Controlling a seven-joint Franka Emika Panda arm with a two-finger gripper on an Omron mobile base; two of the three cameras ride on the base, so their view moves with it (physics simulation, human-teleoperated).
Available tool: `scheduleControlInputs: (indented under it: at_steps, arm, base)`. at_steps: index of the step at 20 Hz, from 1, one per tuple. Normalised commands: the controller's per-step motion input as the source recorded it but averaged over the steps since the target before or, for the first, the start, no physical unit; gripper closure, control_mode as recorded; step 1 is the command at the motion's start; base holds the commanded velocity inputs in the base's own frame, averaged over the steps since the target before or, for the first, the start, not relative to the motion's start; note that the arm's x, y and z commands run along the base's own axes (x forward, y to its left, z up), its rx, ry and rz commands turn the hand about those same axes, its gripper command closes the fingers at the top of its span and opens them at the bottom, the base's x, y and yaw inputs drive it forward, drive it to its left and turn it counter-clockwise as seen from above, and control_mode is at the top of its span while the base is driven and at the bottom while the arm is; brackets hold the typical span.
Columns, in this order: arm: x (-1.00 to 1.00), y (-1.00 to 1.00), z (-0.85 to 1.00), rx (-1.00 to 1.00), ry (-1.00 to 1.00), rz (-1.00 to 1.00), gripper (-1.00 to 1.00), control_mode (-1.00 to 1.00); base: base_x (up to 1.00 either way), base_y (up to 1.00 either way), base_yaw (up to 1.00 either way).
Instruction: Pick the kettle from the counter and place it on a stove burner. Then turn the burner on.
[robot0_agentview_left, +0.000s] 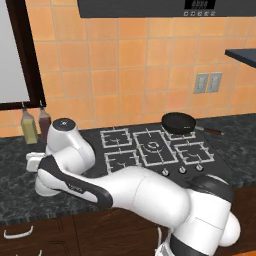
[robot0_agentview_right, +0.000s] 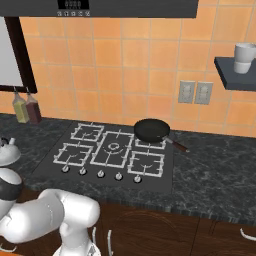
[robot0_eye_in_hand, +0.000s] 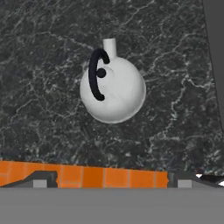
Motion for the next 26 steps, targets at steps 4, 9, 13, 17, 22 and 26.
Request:
scheduleControlInputs:
  at_steps: [4,9,13,17,22,26]
  arm:
    - [0.35,0.0,-0.28,0.0,0.0,0.0,-1.0,-1.0]
    - [0.27,0.01,-0.22,0.0,0.0,0.0,-1.0,-1.0]
    - [0.24,0.07,-0.21,0.0,0.0,0.0,-1.0,-1.0]
    - [0.19,0.28,-0.17,0.0,0.0,0.0,-1.0,-1.0]
    - [0.19,0.28,-0.15,0.0,0.0,-0.02,-1.0,-1.0]
    - [0.21,0.04,-0.14,0.0,0.0,-0.04,-1.0,-1.0]
  base:
    - [0.0,0.0,0.0]
    - [0.0,0.0,0.0]
    - [0.0,0.0,0.0]
    - [0.0,0.0,0.0]
    - [0.0,0.0,0.0]
    - [0.0,0.0,0.0]
